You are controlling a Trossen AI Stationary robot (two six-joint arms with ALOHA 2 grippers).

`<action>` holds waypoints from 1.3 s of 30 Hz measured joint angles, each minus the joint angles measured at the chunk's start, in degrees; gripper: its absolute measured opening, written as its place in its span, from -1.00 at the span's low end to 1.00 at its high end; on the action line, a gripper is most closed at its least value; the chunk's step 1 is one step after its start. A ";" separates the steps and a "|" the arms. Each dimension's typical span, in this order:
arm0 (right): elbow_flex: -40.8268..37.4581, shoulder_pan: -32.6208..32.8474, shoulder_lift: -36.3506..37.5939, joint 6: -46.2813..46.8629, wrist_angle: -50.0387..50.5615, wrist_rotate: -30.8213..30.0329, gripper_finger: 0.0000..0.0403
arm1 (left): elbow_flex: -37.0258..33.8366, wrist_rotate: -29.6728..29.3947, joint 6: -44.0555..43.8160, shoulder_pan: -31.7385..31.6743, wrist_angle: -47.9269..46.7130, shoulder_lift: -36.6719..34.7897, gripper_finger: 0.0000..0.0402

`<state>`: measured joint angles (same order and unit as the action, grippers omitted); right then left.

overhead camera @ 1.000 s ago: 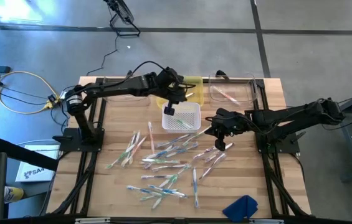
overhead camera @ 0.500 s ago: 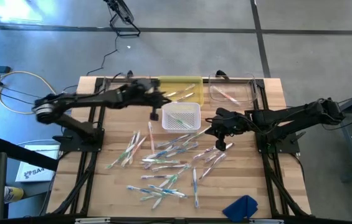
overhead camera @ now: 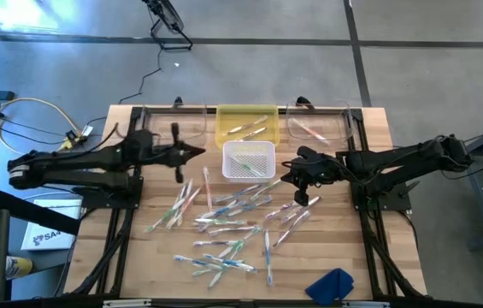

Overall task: Pick & Place Toothbrushes
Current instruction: Put the green toothbrush into the white bin

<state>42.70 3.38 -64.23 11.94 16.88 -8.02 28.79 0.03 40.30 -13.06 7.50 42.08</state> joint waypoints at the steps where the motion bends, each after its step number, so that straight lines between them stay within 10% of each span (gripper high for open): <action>1: 0.00 0.00 0.00 0.01 0.02 -0.01 -0.99 | -1.11 -0.01 0.18 0.63 -0.12 -2.25 -1.00; 12: 0.00 0.00 0.00 0.02 -0.11 0.01 -0.99 | -7.58 0.15 -1.36 6.40 -2.75 -17.05 -1.00; 39: 0.00 0.00 0.00 -0.09 -1.15 0.03 -0.99 | -7.60 1.95 1.45 7.47 -4.27 -17.35 -1.00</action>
<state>42.70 3.38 -64.23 11.86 15.73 -7.99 21.19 1.98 41.75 -5.58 3.23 24.73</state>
